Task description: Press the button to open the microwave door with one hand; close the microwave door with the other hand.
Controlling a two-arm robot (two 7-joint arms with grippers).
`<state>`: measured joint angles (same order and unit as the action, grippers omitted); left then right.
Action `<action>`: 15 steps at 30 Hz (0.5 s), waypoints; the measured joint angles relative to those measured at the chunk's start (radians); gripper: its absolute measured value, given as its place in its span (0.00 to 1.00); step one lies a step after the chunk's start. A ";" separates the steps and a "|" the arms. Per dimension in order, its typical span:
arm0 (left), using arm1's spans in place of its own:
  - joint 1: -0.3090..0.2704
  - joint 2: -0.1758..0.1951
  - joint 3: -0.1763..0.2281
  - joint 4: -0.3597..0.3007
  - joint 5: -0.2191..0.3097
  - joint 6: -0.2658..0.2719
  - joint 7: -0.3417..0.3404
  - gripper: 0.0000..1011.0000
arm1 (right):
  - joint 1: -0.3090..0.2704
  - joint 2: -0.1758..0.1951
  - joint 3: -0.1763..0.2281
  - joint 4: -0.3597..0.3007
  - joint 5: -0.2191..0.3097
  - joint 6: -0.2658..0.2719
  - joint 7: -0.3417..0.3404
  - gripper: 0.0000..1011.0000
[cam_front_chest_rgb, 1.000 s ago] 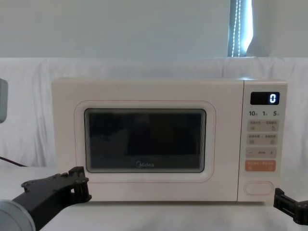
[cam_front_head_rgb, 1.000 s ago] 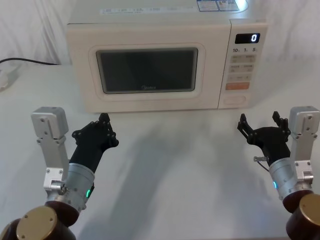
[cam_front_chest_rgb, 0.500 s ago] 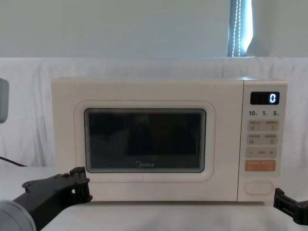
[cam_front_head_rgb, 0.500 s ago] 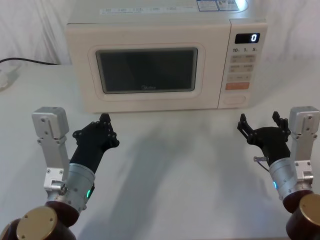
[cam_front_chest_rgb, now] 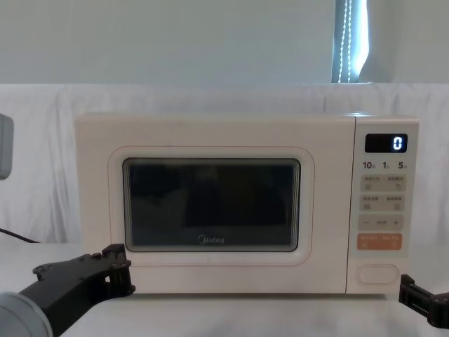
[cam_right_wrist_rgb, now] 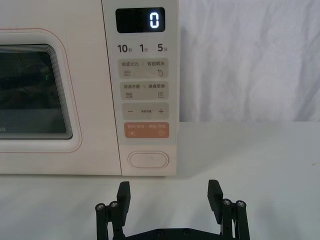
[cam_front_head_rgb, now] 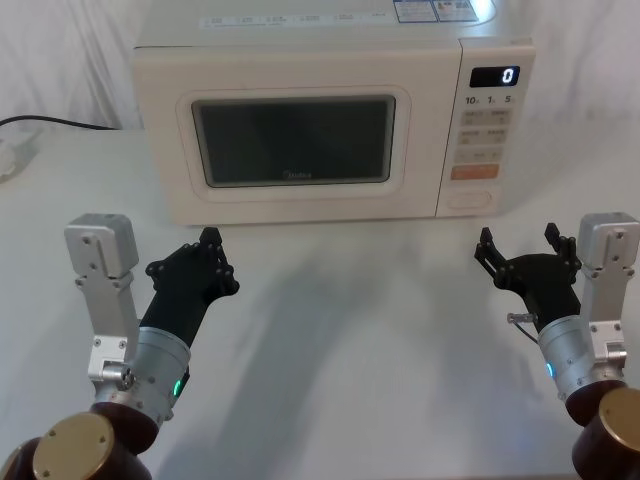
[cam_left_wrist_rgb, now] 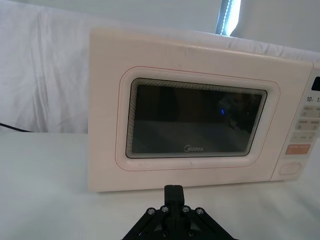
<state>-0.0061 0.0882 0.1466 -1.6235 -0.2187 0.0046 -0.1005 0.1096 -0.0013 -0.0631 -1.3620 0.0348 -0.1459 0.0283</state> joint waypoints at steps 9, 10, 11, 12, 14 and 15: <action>0.000 0.000 0.000 0.000 0.000 0.001 -0.001 0.03 | 0.000 0.000 0.000 0.000 0.000 0.000 0.000 0.99; 0.000 0.000 0.000 0.000 0.000 0.001 -0.001 0.04 | 0.000 0.000 0.000 0.000 0.000 0.000 0.000 0.99; 0.000 0.000 0.000 0.000 0.000 0.001 -0.001 0.04 | 0.000 0.000 0.000 0.000 0.000 0.000 0.000 0.99; 0.000 0.000 0.000 0.000 0.000 0.001 -0.001 0.09 | 0.000 0.000 0.000 0.000 0.000 0.000 0.000 0.99; 0.000 0.000 0.000 0.000 0.000 0.001 -0.001 0.14 | 0.000 0.000 0.000 0.000 0.000 0.000 0.000 0.99; 0.000 0.000 0.000 0.000 0.000 0.001 -0.001 0.17 | 0.000 0.000 0.000 0.000 0.000 0.000 0.000 0.99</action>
<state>-0.0061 0.0884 0.1467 -1.6239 -0.2188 0.0055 -0.1012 0.1096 -0.0013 -0.0631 -1.3620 0.0348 -0.1459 0.0283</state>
